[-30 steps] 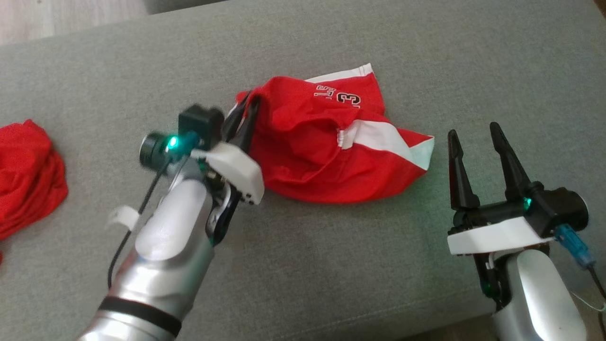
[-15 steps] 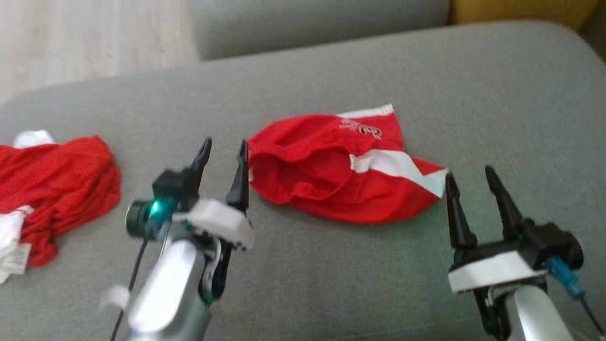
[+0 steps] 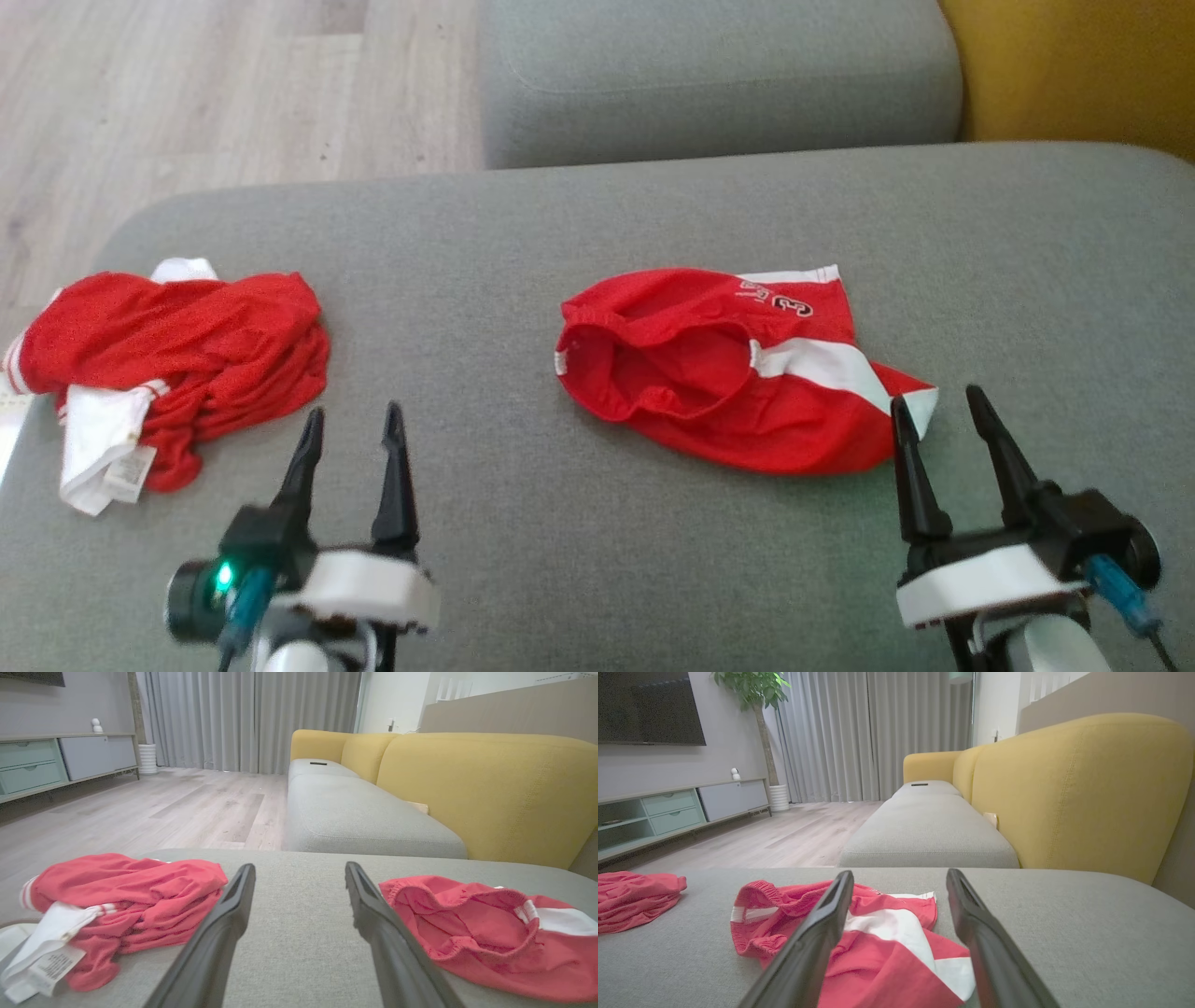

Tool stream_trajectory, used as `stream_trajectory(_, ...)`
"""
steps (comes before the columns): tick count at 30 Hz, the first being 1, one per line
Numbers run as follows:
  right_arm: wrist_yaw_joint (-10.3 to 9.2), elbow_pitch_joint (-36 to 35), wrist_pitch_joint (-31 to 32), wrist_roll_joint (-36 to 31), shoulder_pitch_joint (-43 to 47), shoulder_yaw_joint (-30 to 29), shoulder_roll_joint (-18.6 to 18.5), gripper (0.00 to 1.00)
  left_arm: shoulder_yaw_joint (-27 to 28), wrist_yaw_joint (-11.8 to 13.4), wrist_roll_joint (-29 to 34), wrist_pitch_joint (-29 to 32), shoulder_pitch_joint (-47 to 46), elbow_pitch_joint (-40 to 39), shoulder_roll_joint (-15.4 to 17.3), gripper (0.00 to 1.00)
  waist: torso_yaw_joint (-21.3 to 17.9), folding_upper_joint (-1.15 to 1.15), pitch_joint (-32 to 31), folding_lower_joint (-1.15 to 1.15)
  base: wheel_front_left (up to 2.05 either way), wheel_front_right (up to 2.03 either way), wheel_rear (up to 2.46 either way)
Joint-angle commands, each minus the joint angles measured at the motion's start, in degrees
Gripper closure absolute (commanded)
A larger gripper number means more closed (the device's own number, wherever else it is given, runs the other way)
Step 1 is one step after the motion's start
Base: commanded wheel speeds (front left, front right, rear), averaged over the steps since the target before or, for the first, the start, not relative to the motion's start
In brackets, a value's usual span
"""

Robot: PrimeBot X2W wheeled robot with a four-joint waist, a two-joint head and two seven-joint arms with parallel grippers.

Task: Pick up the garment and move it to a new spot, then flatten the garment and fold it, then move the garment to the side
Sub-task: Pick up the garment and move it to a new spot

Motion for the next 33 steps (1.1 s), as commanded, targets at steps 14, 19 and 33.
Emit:
stream_trajectory(14,0.44,-2.59,-0.37,1.91,4.21,0.32,-0.14,0.00,4.16,-1.74,4.85,-0.70,9.18,-7.96,0.35,0.00,1.79,0.00,-2.96,0.00,0.00,0.00,0.00)
stream_trajectory(19,0.44,-2.61,-0.37,2.29,5.02,0.85,-0.14,0.00,3.68,-0.68,5.72,-0.70,10.19,-8.35,0.35,0.00,1.59,0.00,-3.31,0.00,0.00,0.00,0.00)
stream_trajectory(33,0.44,-2.05,-0.37,2.08,5.26,0.78,-0.14,0.00,2.21,1.05,6.52,-0.70,9.34,-6.48,0.35,0.00,1.96,0.00,-3.28,0.00,0.00,0.00,0.00)
